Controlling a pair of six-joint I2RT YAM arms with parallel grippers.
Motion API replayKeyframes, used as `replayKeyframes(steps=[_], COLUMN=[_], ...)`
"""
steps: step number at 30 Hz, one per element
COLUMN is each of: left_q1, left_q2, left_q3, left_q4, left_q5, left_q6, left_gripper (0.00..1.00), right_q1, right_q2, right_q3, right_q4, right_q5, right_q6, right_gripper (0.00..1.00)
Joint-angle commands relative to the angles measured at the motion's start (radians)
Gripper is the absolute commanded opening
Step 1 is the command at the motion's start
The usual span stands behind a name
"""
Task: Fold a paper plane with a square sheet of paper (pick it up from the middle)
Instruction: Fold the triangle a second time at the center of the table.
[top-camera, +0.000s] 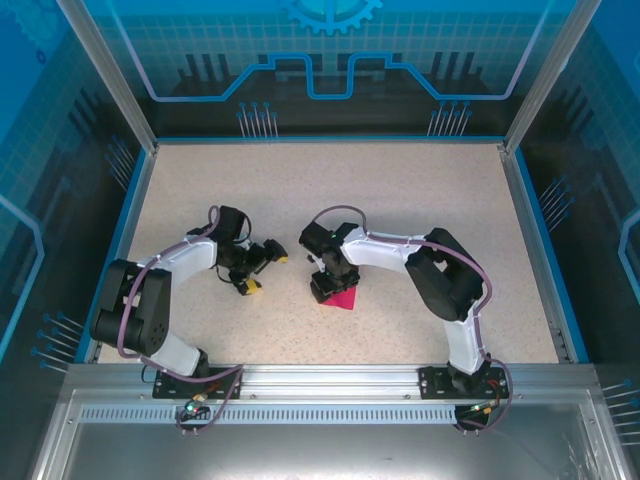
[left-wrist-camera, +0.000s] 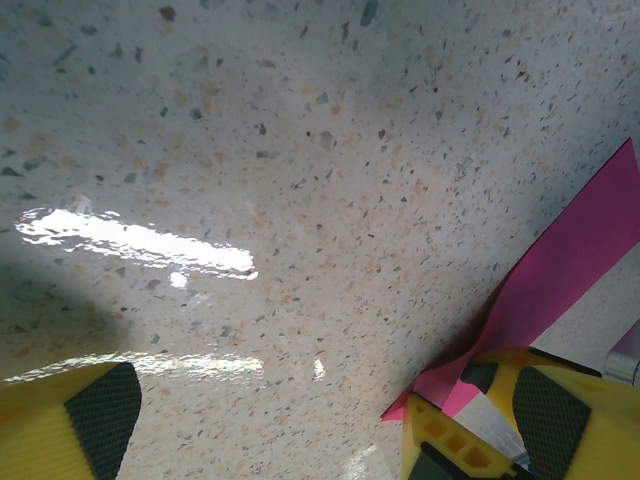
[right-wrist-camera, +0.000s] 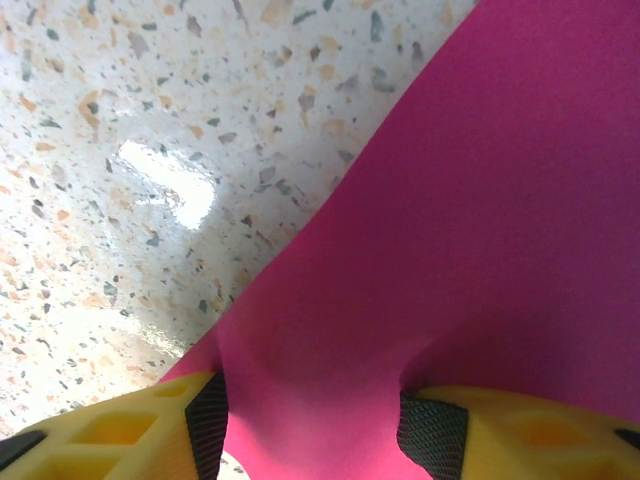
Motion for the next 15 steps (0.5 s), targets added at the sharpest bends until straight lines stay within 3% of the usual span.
replayKeyframes(steps=[1, 8, 15], left_q1=[0.009, 0.007, -0.034], left_q2=[0.007, -0.007, -0.027], left_q3=[-0.010, -0.046, -0.086], left_q4=[-0.017, 0.062, 0.157], left_q5=[0.027, 0.107, 0.172], left_q6=[0.030, 0.034, 0.030], left_gripper=[0.99, 0.99, 0.98], right_q1=[-0.027, -0.090, -0.110], right_q2=[0.212, 0.157, 0.153], right_q3=[-0.141, -0.215, -0.225], right_q4=[0.091, 0.176, 0.179], right_q5=[0.065, -0.046, -0.049], right_q6=[-0.024, -0.076, -0.099], right_gripper=[0.55, 0.57, 0.56])
